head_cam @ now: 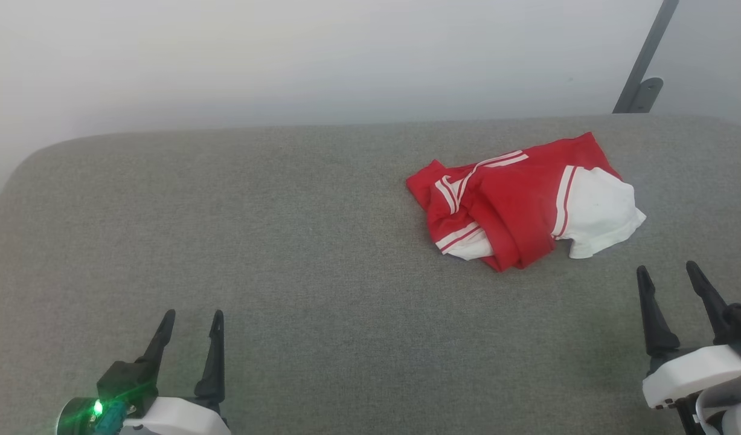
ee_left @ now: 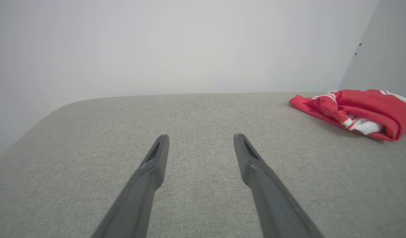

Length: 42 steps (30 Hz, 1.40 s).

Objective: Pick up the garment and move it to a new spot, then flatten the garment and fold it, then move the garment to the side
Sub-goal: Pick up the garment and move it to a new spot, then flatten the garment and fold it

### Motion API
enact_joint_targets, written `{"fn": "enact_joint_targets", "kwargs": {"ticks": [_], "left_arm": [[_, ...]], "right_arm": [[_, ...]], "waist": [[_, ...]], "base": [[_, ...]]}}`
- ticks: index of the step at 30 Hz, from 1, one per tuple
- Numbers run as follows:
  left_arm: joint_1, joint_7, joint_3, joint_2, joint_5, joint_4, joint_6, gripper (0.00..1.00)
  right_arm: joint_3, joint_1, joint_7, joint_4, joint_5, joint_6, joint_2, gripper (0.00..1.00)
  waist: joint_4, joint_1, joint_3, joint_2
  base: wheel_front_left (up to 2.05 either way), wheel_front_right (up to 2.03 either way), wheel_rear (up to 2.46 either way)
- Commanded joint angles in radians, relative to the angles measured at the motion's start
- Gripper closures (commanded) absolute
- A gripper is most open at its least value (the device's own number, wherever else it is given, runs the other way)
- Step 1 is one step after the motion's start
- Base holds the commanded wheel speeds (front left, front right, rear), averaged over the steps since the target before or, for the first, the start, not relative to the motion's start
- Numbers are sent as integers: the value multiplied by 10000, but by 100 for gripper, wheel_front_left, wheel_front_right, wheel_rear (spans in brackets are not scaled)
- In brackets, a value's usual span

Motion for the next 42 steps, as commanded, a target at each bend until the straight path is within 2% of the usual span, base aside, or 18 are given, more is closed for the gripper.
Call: {"fn": "enact_joint_targets", "kwargs": {"ticks": [1, 7, 12, 16, 18, 23, 27, 32, 40, 41, 42], "left_arm": [[-81, -50, 74, -62, 114, -28, -70, 0], [-243, -52, 78, -237, 436, -60, -195, 0], [-674, -52, -26, -495, 623, -149, -193, 0], [-1006, -52, -149, -695, 647, -168, -151, 0], [-1191, -52, -226, -740, 634, -104, -140, 0], [-1699, -52, -537, -831, 564, -23, -92, 0], [-2123, -51, -974, -850, 259, -15, 77, 0], [-2573, -51, -1526, -851, -103, -54, 423, 0], [-2894, -51, -2031, -849, -550, -198, 843, 0], [-2899, -53, -2053, -850, -571, -188, 862, 0], [-2920, -53, -2069, -852, -591, -165, 899, 0]], "right_arm": [[26, -63, -29, 64, 63, 1, -42, 0], [247, -424, -29, 218, 160, 1, -345, 0], [652, -1147, 198, 507, 517, 1, -1215, 0], [985, -2058, 1742, 823, 1518, 1, -2156, 0], [1263, -2625, 2910, 1063, 1929, -1, -2807, 0], [2031, -3869, 6161, 1536, 3349, -1, -3960, 0], [2492, -4757, 7958, 1734, 4140, -1, -4592, 0], [2747, -5708, 9128, 2138, 4770, -1, -4863, 0], [3330, -6235, 9468, 2900, 5333, -7, -4798, 0], [3404, -6237, 9449, 2973, 5372, -7, -4793, 24], [3510, -6207, 9452, 3034, 5400, -9, -4802, 67]], "waist": [[4, 0, 26, 0], [58, 0, 316, 0], [210, 0, 885, 0], [311, 0, 1425, 0], [359, 0, 1698, 0], [556, 0, 2450, 0], [753, 0, 3075, 0], [979, 0, 3778, 0], [1140, 0, 4355, 0], [1137, 0, 4370, 0], [1129, 0, 4378, 0]], "base": [[0, 0, 0], [0, 0, 0], [0, 0, 0], [0, 0, 0], [0, 0, 0], [0, 0, 0], [0, 0, 0], [0, 0, 0], [0, 0, 0], [0, 0, 0], [0, 0, 0]]}}
